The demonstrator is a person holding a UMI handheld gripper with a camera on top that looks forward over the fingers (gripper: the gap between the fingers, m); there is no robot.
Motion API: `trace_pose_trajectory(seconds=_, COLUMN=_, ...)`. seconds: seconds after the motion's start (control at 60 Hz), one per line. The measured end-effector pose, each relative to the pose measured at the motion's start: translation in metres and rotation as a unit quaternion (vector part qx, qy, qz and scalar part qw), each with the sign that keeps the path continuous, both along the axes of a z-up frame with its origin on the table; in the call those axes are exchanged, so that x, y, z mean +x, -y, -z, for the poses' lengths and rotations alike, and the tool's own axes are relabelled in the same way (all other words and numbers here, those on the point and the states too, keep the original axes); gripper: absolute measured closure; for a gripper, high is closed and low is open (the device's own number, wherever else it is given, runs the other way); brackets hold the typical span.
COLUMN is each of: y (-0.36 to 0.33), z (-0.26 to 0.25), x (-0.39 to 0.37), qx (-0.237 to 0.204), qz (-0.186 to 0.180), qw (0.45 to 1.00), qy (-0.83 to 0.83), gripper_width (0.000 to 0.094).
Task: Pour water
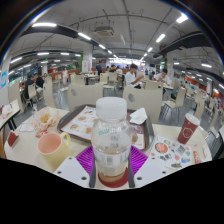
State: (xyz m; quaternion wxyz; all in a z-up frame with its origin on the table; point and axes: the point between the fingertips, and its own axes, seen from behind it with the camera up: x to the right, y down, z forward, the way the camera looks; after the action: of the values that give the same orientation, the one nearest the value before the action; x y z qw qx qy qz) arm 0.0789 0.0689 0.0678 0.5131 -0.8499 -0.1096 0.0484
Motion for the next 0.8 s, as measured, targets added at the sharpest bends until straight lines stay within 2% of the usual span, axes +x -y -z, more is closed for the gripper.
trace_pose_trajectory(seconds=0.033, y=-0.001, z=-0.003, x=-0.003, qx=0.015, qz=0.002, qw=1.000, qy=-0.010, gripper_width=0.0498)
trace_pose_trajectory(seconds=0.1, y=0.003, z=-0.004, x=0.004, qx=0.016, qz=0.003, qw=1.000, qy=-0.016, gripper_width=0.0498)
trace_pose_trajectory(seconds=0.267, y=0.003, z=0.000, x=0.006, qx=0.005, qz=0.012, qw=1.000, qy=-0.025, gripper_width=0.0381)
trace_pose_trajectory(seconds=0.3, y=0.004, z=0.004, x=0.007, qx=-0.006, qz=0.015, qw=1.000, qy=-0.018, gripper_width=0.0317)
trace_pose_trajectory(seconds=0.35, y=0.009, z=0.001, x=0.010, qx=-0.017, qz=0.023, qw=1.000, qy=-0.012, gripper_width=0.0073)
trace_pose_trajectory(seconds=0.4, y=0.016, z=0.000, x=0.013, qx=-0.029, qz=0.031, qw=0.999, qy=-0.003, gripper_width=0.0123)
trace_pose_trajectory(seconds=0.467, y=0.031, z=-0.007, x=0.017, qx=-0.041, qz=0.051, qw=0.998, qy=0.007, gripper_width=0.0080)
trace_pose_trajectory(seconds=0.65, y=0.099, z=-0.038, x=0.009, qx=-0.076, qz=0.092, qw=0.993, qy=0.018, gripper_width=0.0092)
trace_pose_trajectory(seconds=0.8, y=0.163, z=-0.075, x=-0.010, qx=-0.074, qz=0.113, qw=0.990, qy=0.036, gripper_width=0.0089)
